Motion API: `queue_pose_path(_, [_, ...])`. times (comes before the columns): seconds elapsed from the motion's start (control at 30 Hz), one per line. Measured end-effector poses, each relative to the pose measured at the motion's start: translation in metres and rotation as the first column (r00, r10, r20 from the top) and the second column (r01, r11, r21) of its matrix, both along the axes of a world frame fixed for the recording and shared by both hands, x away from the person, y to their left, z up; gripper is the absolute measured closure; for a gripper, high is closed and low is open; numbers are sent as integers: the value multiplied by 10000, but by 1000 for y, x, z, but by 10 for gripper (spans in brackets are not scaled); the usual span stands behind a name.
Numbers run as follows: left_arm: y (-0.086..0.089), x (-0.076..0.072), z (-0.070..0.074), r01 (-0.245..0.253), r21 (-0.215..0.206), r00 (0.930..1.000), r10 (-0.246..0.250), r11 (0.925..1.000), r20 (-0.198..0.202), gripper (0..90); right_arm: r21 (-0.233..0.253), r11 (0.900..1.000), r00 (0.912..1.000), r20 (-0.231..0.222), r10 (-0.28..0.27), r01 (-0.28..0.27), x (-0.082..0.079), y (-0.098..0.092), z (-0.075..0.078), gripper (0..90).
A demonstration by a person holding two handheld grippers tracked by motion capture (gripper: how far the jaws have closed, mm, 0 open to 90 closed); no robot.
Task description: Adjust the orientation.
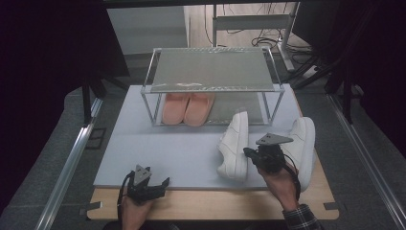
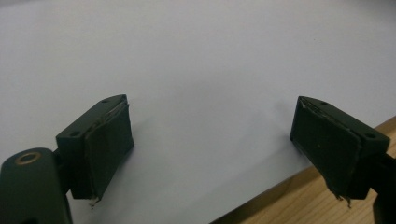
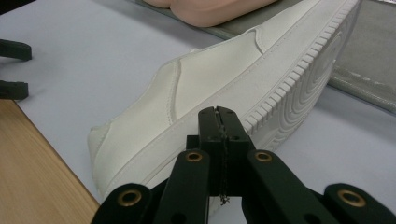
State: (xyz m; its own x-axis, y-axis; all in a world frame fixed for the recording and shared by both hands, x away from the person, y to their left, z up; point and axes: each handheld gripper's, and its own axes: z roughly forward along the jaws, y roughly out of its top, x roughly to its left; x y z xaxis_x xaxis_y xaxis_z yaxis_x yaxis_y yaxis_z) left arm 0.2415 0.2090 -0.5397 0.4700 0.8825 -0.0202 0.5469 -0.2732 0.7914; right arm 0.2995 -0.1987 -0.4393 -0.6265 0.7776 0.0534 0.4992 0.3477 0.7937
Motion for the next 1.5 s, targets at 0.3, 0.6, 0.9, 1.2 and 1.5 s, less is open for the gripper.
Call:
queue_pose_path(0.3, [0, 0, 0, 3, 19, 10000, -3, 10000, -2, 127, -208, 9998, 10000, -16, -30, 30, 0, -2, -2, 900])
queue_pose_path(0.6, [0, 0, 0, -42, -41, 10000, 42, 10000, 2, 127, -465, 9984, 9995, 4, -314, 314, -7, -10, -3, 900])
queue_pose_path(0.9, [-1, 0, 0, -48, -47, 10000, 48, 10000, 4, 127, -906, 9939, 9980, 92, -619, 624, -11, -18, -2, 900])
queue_pose_path(1.2, [0, 0, 0, -35, -34, 10000, 35, 10000, -6, 127, -1511, 9830, 9945, 66, -1046, 1044, -16, -31, -6, 900])
queue_pose_path(1.5, [0, 0, 0, -39, -24, 10000, 39, 10000, -10, 128, -2113, 9603, 9833, 374, -1782, 1821, -15, -46, -1, 900])
